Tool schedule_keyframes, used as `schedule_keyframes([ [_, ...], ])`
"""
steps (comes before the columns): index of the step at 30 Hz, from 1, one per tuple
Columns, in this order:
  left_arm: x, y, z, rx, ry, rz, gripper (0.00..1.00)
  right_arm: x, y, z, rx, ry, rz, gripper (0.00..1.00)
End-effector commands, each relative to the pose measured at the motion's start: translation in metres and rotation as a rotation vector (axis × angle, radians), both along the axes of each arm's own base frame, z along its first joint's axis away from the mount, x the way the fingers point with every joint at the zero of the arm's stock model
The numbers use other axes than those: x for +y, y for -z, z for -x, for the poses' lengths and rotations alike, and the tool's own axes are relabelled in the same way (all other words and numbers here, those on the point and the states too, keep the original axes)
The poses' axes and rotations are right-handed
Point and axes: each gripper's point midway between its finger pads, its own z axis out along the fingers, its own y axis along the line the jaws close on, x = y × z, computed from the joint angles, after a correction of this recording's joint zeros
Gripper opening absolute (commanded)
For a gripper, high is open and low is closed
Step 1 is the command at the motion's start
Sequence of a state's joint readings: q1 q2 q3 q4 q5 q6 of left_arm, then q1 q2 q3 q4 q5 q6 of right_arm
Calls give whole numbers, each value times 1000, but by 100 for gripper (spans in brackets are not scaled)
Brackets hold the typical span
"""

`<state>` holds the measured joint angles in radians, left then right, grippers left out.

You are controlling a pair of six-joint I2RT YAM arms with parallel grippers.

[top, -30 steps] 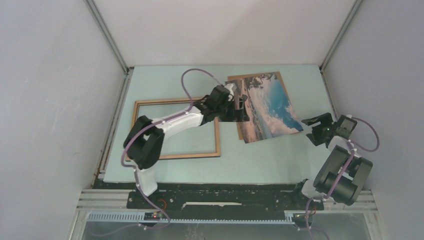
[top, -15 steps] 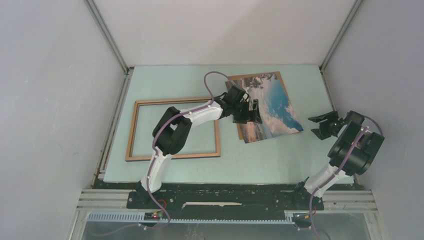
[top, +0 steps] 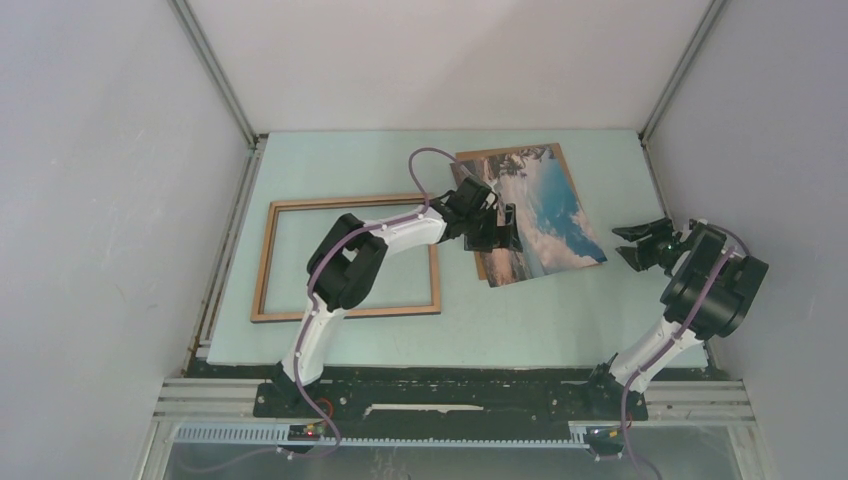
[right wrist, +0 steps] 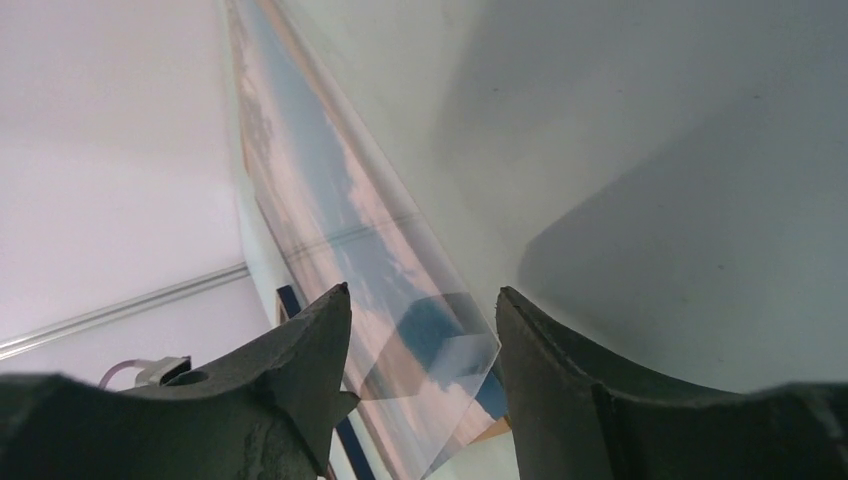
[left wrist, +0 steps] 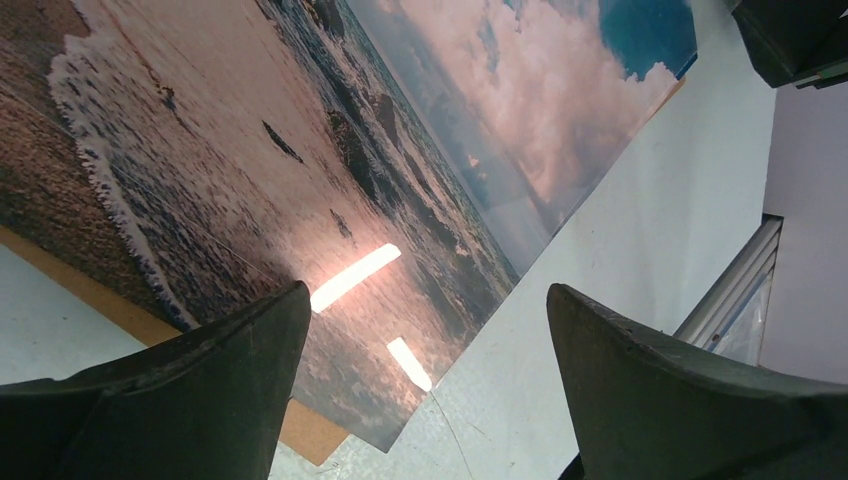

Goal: Put the photo into the frame
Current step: Pick up the photo frame item at the center of the board.

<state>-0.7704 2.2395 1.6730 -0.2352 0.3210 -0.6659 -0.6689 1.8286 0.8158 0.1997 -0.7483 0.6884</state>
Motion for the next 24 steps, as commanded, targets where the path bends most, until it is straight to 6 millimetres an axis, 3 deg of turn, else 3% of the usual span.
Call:
schedule_keyframes([
  [1,20,25,2,-5,-35,-107,100,1,-20,-9,-116,-14,-29,62],
  [8,20,29,1,-4,-33,-112,100,18,-41,-6,-205,-43,-72,52],
  [14,18,28,2,-4,-27,-105,100,33,-45,-9,-247,-55,-50,46],
  [16,17,27,2,-7,-23,-100,100,37,-43,-14,-252,-50,-44,40],
  [20,13,11,1,-29,-10,-73,100,41,-45,-25,-315,-27,-26,27],
  [24,14,-25,1,-79,-6,-37,100,43,-71,-30,-434,-26,-31,4],
])
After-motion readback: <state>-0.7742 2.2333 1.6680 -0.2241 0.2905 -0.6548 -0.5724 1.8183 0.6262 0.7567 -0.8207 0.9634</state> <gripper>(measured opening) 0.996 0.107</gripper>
